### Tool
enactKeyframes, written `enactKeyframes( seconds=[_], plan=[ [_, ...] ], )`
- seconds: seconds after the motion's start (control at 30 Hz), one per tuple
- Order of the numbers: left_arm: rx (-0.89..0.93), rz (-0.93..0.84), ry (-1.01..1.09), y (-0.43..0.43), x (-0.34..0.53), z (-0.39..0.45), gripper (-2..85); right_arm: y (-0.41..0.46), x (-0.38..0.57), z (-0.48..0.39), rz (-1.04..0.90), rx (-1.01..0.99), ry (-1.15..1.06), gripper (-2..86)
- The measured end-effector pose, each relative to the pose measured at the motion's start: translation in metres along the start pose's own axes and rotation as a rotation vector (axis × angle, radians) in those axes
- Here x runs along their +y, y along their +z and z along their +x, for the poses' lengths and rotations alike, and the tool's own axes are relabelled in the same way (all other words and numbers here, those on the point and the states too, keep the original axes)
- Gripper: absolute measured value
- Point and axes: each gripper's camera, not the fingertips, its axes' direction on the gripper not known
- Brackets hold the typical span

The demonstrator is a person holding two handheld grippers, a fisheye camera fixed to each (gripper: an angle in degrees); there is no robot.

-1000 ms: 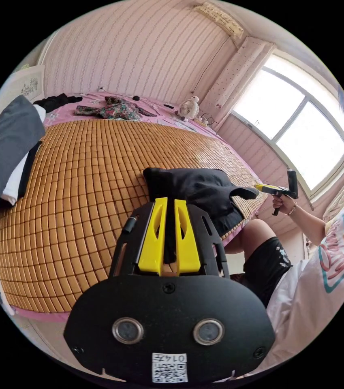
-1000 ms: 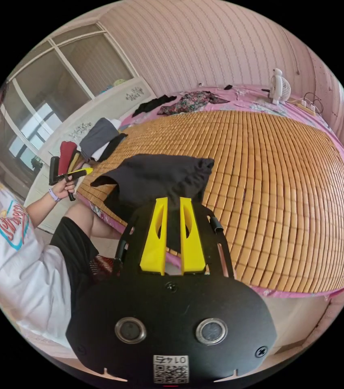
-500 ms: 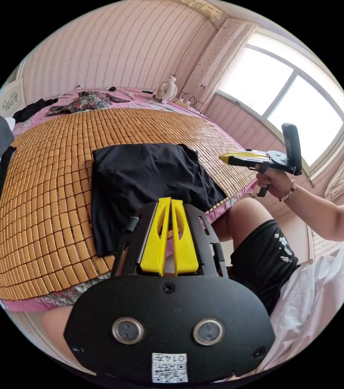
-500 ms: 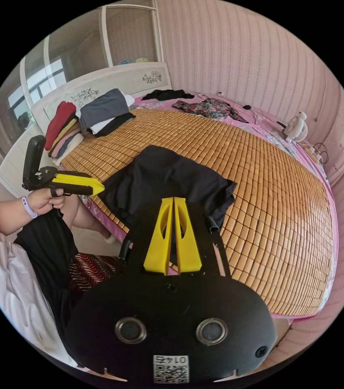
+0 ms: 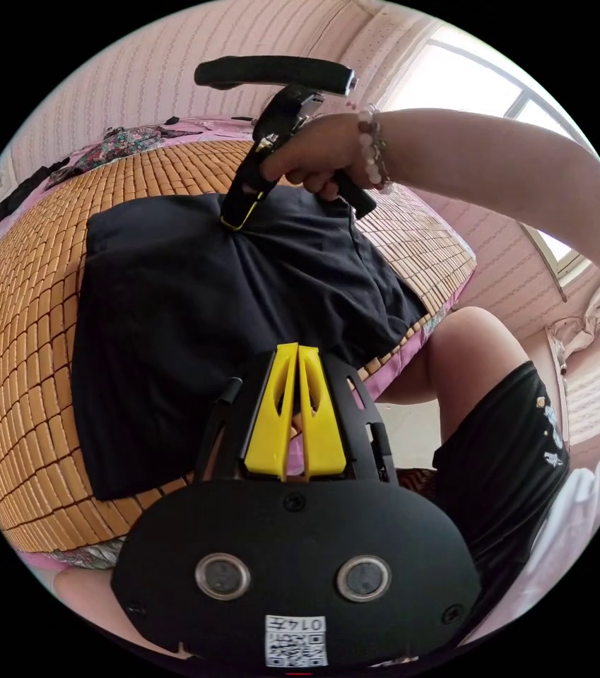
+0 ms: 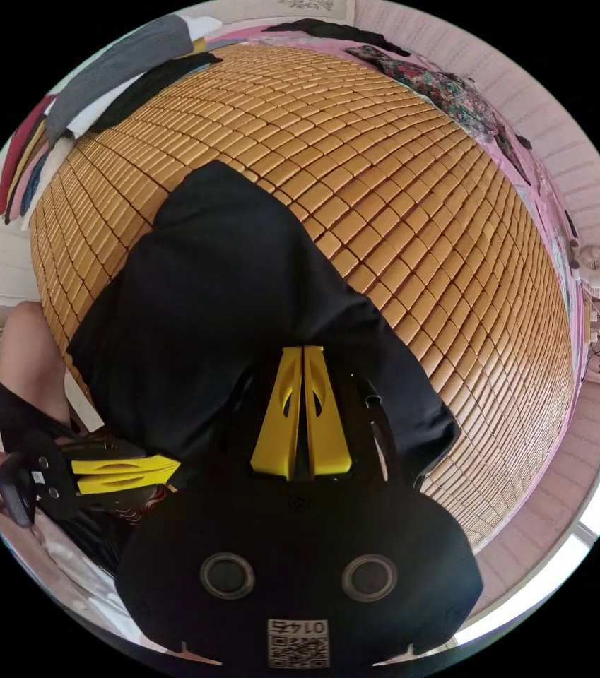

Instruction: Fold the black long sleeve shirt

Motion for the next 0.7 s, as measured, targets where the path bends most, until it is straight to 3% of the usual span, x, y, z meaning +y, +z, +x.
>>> enactKeyframes(
  seconds=[0.37,0.43,0.5,0.6,0.7],
  plan=[
    [-0.044,0.028,0.035,0.016,0.019,0.012,-0.6,-0.006,-0.008,0.019,-0.050,-0.059,-0.012,0.1],
    [-0.021,0.049,-0.015,0.017,0.023,0.009,-0.6,-0.009,0.005,0.033,0.009,-0.121,0.061,0.2],
    [0.023,0.073,-0.109,0.015,0.030,0.002,-0.5,-0.017,0.055,0.065,0.255,-0.313,0.273,0.5],
    [0.111,0.162,-0.110,0.003,0.040,0.006,-0.4,-0.033,0.158,0.086,0.517,-0.451,0.518,1.4],
    [0.103,0.201,-0.013,-0.006,0.048,0.020,2.0,-0.034,0.241,0.085,0.496,-0.361,0.638,2.2]
  ],
)
